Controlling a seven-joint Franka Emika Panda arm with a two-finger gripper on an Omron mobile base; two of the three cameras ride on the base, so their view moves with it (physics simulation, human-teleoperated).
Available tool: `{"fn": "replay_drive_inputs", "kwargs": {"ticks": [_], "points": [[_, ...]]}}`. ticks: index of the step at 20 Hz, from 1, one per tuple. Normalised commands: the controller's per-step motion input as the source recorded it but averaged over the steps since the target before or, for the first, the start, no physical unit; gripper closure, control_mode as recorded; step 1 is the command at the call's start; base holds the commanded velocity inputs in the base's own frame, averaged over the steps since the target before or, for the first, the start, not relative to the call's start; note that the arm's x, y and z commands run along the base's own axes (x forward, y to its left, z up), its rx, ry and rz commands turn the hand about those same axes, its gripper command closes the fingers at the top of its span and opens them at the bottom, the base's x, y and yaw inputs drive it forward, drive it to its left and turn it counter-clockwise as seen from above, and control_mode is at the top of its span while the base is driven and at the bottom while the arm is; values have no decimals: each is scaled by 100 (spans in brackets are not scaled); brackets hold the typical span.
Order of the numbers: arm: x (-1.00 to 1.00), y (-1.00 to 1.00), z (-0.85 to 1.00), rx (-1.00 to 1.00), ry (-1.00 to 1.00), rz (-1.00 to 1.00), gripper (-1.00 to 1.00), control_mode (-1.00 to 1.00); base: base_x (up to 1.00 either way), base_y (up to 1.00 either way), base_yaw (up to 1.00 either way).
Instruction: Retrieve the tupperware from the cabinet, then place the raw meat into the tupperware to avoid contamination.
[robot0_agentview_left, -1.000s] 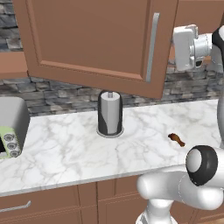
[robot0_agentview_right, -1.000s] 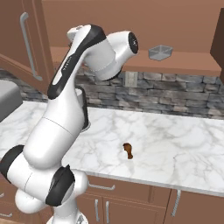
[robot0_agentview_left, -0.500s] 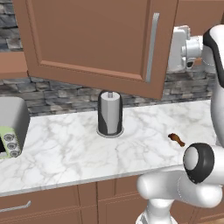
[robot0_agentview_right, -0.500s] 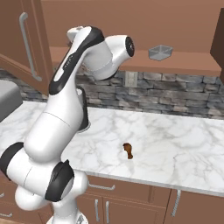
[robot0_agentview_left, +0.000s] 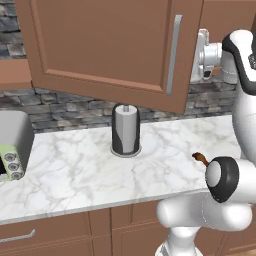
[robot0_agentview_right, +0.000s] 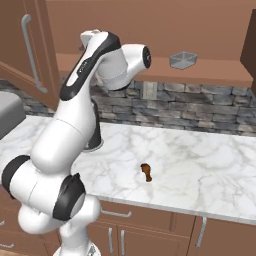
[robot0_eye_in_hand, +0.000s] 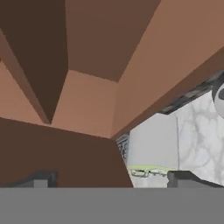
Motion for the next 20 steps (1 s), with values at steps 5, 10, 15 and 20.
{"fn": "replay_drive_inputs", "kwargs": {"ticks": [5, 10, 15, 20], "points": [[43, 2, -7, 9, 9, 2, -100, -100, 0, 0, 0], [28, 18, -3, 7, 5, 3, -100, -100, 0, 0, 0], [1, 11, 3, 10, 5, 5, -100, -100, 0, 0, 0], [-26, 10, 9, 10, 2, 7, -100, -100, 0, 0, 0]]}}
